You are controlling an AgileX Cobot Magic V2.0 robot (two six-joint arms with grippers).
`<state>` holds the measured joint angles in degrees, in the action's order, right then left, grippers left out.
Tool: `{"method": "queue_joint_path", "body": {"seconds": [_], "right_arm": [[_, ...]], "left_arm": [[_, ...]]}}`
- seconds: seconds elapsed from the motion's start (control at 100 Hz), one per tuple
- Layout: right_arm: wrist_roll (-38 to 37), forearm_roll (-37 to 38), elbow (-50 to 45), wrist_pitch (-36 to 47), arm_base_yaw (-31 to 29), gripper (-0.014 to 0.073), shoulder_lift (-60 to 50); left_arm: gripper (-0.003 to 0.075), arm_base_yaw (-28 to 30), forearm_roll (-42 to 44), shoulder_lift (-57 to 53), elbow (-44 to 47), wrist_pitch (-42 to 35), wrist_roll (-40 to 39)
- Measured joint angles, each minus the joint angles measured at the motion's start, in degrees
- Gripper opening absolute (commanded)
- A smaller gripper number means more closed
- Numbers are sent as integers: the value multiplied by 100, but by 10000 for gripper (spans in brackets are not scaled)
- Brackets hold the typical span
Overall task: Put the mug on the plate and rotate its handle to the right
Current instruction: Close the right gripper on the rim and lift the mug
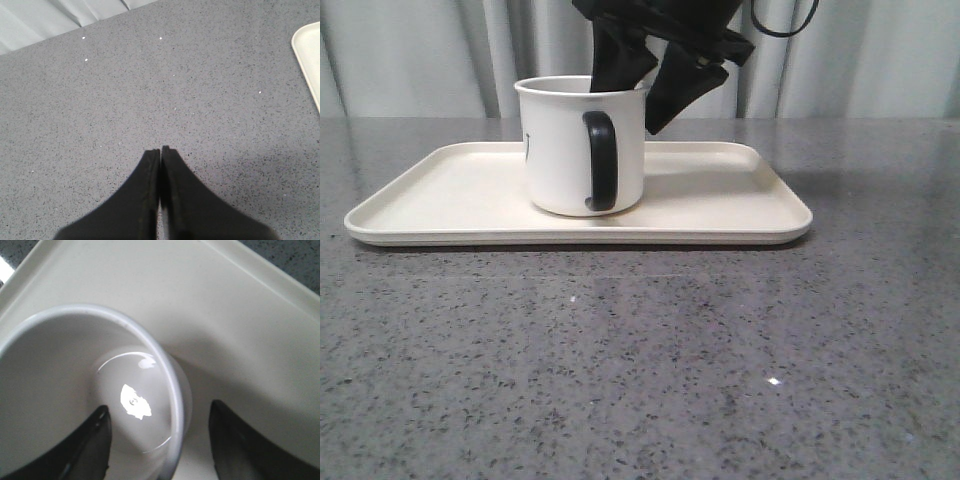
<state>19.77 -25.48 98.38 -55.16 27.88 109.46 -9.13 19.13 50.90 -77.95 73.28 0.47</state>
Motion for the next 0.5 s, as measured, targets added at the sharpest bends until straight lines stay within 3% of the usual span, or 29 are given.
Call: {"method": "queue_joint_path", "body": {"seconds": [0.3,0.5], "right_arm": [[0,-22,0,-3,0,-127,0],[0,-22,0,-3,0,-120,0]], "left_arm": [[-20,0,0,0,0,0,0],[-20,0,0,0,0,0,0]]}}
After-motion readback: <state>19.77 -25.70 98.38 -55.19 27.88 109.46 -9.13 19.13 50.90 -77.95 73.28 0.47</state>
